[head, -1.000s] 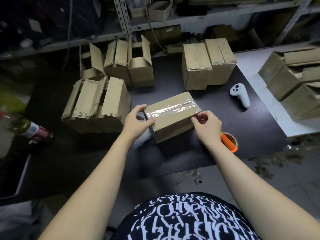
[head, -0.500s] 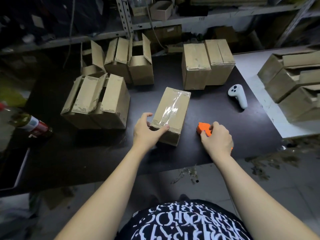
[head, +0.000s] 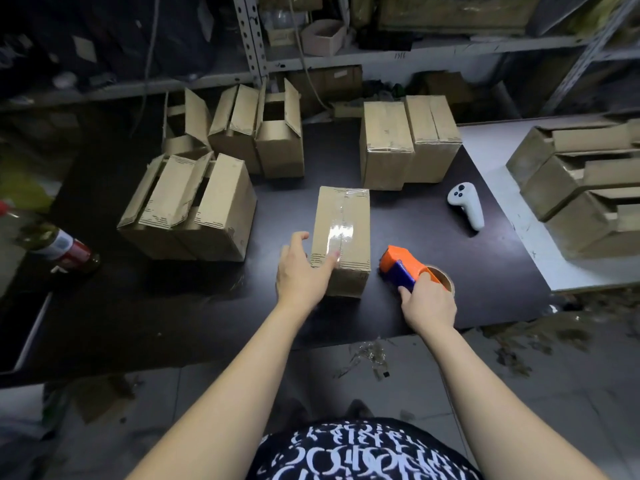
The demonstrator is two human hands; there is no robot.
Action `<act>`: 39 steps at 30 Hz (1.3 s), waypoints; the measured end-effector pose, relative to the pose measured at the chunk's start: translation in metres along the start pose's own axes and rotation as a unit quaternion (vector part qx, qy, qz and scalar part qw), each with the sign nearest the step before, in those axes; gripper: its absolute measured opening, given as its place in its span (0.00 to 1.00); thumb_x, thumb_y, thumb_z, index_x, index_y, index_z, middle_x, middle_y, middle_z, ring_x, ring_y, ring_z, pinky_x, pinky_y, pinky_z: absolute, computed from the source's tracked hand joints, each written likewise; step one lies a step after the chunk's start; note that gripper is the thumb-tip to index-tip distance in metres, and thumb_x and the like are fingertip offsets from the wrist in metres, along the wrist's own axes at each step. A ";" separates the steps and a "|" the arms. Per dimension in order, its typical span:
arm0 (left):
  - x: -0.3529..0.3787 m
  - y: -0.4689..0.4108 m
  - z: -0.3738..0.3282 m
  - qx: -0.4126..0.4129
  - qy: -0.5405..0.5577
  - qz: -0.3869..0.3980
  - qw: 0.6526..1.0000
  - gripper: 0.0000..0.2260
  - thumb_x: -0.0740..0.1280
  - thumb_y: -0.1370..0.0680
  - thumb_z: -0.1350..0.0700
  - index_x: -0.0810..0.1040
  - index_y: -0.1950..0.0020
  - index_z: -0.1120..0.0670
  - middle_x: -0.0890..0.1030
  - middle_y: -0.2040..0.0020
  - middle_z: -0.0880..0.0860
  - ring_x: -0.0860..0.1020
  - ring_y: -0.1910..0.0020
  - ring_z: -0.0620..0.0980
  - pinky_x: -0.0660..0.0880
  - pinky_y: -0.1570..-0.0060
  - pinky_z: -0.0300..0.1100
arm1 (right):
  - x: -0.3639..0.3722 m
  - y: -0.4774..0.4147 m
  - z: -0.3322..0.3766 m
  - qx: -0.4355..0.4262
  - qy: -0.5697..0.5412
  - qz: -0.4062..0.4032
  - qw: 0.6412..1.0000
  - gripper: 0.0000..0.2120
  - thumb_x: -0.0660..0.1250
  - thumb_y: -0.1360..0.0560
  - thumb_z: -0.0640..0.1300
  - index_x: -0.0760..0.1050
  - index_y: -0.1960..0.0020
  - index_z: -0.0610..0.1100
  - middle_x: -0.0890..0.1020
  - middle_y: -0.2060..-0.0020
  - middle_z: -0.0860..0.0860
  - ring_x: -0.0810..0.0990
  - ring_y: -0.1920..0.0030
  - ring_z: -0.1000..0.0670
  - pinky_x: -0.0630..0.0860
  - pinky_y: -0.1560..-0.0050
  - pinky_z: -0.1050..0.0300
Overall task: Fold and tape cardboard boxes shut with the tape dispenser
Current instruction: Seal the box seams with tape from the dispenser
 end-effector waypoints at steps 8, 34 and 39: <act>-0.021 -0.013 -0.045 0.129 0.062 0.003 0.990 0.11 0.67 0.18 0.52 0.78 0.36 0.50 0.77 0.41 0.47 0.74 0.41 0.43 0.69 0.43 0.37 | -0.051 0.009 0.017 -0.093 -0.204 -0.137 0.965 0.17 0.69 0.22 0.56 0.73 0.45 0.43 0.83 0.53 0.44 0.78 0.56 0.39 0.71 0.58 0.51; -0.059 -0.014 -0.081 0.153 0.183 0.089 0.967 0.03 0.72 0.20 0.54 0.85 0.52 0.49 0.85 0.57 0.47 0.82 0.55 0.44 0.77 0.57 0.37 | -0.085 0.042 0.045 -0.336 -0.360 -0.152 0.857 0.22 0.78 0.35 0.67 0.72 0.61 0.53 0.73 0.71 0.62 0.73 0.70 0.55 0.65 0.68 0.66; -0.067 -0.006 -0.093 0.210 0.151 0.043 0.965 0.03 0.71 0.20 0.55 0.83 0.51 0.47 0.83 0.54 0.46 0.80 0.53 0.41 0.77 0.57 0.30 | -0.090 0.046 0.050 -0.345 -0.362 -0.193 0.844 0.22 0.77 0.33 0.65 0.69 0.61 0.52 0.71 0.71 0.63 0.71 0.71 0.56 0.63 0.68 0.67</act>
Point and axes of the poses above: each hand's wrist, its own y-axis away from the middle knuckle, its own x-axis out of the palm, z = x × y, the point moved 1 cm from there along -y, towards the middle knuckle
